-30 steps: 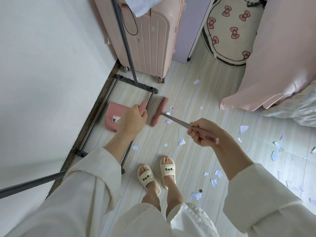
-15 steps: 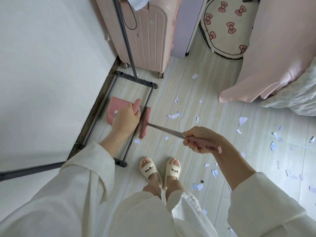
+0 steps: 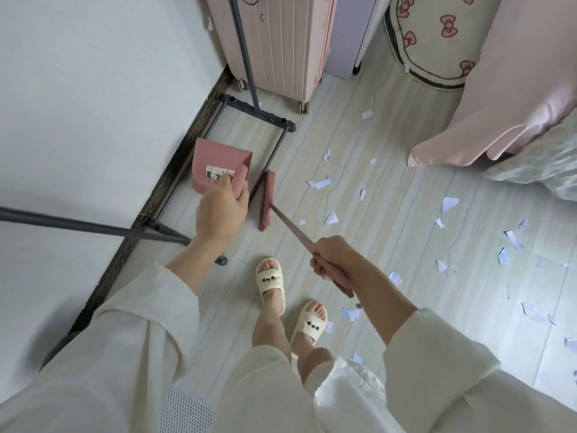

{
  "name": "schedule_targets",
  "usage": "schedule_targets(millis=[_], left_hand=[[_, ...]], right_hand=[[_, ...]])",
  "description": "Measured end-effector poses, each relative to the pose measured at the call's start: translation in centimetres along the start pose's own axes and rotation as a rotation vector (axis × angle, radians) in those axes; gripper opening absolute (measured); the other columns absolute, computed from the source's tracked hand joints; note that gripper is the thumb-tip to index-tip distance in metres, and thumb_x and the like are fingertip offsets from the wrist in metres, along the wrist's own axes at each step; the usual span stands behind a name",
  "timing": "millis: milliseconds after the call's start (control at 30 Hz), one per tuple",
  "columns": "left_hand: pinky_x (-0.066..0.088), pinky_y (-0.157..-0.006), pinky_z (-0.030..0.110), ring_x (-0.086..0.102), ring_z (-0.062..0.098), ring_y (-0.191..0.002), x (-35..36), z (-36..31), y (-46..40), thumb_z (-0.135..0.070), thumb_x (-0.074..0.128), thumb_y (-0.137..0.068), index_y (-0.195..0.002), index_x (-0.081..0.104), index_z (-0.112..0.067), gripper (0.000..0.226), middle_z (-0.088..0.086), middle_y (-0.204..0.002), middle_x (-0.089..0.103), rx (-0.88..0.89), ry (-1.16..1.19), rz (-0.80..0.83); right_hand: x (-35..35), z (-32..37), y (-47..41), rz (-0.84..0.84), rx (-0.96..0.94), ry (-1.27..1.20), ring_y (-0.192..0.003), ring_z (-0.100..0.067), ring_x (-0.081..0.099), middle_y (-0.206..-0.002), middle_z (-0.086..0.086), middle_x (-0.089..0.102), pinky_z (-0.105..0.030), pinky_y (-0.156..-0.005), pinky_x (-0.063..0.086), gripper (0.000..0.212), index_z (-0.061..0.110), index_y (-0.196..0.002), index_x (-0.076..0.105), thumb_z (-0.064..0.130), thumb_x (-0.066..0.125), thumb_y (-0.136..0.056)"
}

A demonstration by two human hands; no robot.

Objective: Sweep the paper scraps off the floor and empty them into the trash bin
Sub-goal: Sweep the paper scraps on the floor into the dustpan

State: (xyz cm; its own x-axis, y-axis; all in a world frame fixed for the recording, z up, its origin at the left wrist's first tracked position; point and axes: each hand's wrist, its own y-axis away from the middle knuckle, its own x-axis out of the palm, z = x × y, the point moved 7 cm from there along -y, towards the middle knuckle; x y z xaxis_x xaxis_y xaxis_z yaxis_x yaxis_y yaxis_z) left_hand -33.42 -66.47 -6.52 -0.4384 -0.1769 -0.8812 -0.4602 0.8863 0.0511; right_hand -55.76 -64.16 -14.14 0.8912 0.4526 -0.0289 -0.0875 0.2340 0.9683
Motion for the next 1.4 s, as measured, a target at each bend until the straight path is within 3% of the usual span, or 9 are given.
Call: schedule_targets(millis=[167, 333, 467, 633, 767, 1100, 1200, 1300, 1400], left_hand=[[0.045, -0.052, 0.036, 0.058, 0.036, -0.062, 0.3, -1.3, 2.5, -0.026, 0.05, -0.093, -0.084, 0.05, 0.001, 0.028, 0.017, -0.067, 0.057, -0.023, 0.019, -0.053], [0.033, -0.05, 0.032, 0.057, 0.036, -0.057, 0.2, -1.2, 3.8, -0.024, 0.051, -0.093, -0.083, 0.049, 0.001, 0.027, 0.015, -0.062, 0.054, -0.019, 0.001, -0.067], [0.038, -0.051, 0.035, 0.06, 0.041, -0.063, 0.4, -0.9, 4.6, -0.027, 0.05, -0.093, -0.086, 0.05, 0.002, 0.03, 0.024, -0.069, 0.061, -0.024, -0.012, -0.054], [0.036, -0.048, 0.032, 0.057, 0.036, -0.055, 0.7, -2.3, 4.9, -0.026, 0.048, -0.094, -0.08, 0.046, -0.003, 0.027, 0.011, -0.058, 0.049, -0.001, -0.012, -0.03], [0.038, -0.048, 0.033, 0.056, 0.033, -0.054, 1.3, -4.3, 4.7, -0.027, 0.048, -0.094, -0.082, 0.047, -0.002, 0.027, 0.009, -0.058, 0.048, -0.007, -0.001, -0.007], [0.052, -0.057, 0.046, 0.062, 0.039, -0.064, 1.6, -8.9, 2.7, -0.03, 0.045, -0.095, -0.088, 0.051, 0.001, 0.032, 0.021, -0.069, 0.062, 0.021, 0.082, 0.005], [0.051, -0.055, 0.043, 0.062, 0.039, -0.063, 1.2, -8.9, 1.0, -0.03, 0.046, -0.095, -0.087, 0.051, 0.0, 0.032, 0.019, -0.067, 0.061, 0.01, 0.08, 0.006], [0.043, -0.049, 0.034, 0.059, 0.035, -0.059, 0.7, -8.1, -1.6, -0.032, 0.045, -0.095, -0.081, 0.048, -0.005, 0.03, 0.009, -0.062, 0.053, -0.006, 0.07, 0.011], [0.041, -0.048, 0.032, 0.056, 0.03, -0.057, 0.3, -7.0, -5.1, -0.032, 0.045, -0.095, -0.079, 0.045, -0.008, 0.029, 0.011, -0.064, 0.056, -0.027, 0.06, 0.019]], right_hand=[[-2.0, -1.0, 2.4, -0.058, -0.146, 0.24, -0.051, -0.019, 0.046, -0.068, -0.009, 0.046, -0.026, -0.043, 0.038, 0.015, 0.008, -0.079, 0.045, 0.006, 0.044, -0.094], [-3.5, -0.9, 3.3, 0.041, -0.109, 0.112, -0.036, -0.012, 0.043, -0.063, -0.008, 0.043, -0.019, -0.039, 0.032, 0.01, 0.007, -0.085, 0.042, 0.001, 0.039, -0.092], [-2.3, -2.2, 2.2, 0.073, -0.04, 0.16, -0.049, -0.015, 0.041, -0.062, -0.009, 0.05, -0.025, -0.051, 0.028, 0.004, 0.006, -0.091, 0.044, 0.005, 0.04, -0.089], [-5.2, -4.6, 1.5, -0.029, 0.023, 0.104, -0.046, -0.015, 0.043, -0.062, -0.009, 0.047, -0.018, -0.036, 0.034, 0.007, 0.002, -0.095, 0.049, 0.003, 0.043, -0.092], [-8.1, -4.7, 1.6, -0.106, 0.013, -0.005, -0.049, -0.016, 0.044, -0.064, -0.01, 0.047, -0.021, -0.039, 0.037, 0.008, 0.0, -0.092, 0.05, 0.001, 0.042, -0.091], [-12.2, -1.0, 4.5, -0.223, -0.089, -0.074, -0.046, -0.016, 0.043, -0.065, -0.008, 0.043, -0.013, -0.032, 0.034, 0.015, 0.004, -0.079, 0.042, -0.002, 0.037, -0.092], [-12.0, 1.5, 4.6, -0.197, -0.12, -0.071, -0.038, -0.013, 0.043, -0.064, -0.009, 0.043, -0.011, -0.031, 0.034, 0.008, 0.005, -0.089, 0.043, -0.001, 0.04, -0.092], [-11.1, 4.4, 3.4, -0.173, -0.128, -0.099, -0.048, -0.014, 0.044, -0.066, -0.008, 0.043, -0.013, -0.033, 0.037, 0.008, 0.003, -0.098, 0.045, -0.001, 0.041, -0.092], [-10.2, 8.4, 2.1, -0.174, -0.134, -0.045, -0.051, -0.015, 0.043, -0.064, -0.007, 0.043, -0.014, -0.034, 0.037, 0.012, 0.004, -0.081, 0.046, -0.001, 0.043, -0.092]])
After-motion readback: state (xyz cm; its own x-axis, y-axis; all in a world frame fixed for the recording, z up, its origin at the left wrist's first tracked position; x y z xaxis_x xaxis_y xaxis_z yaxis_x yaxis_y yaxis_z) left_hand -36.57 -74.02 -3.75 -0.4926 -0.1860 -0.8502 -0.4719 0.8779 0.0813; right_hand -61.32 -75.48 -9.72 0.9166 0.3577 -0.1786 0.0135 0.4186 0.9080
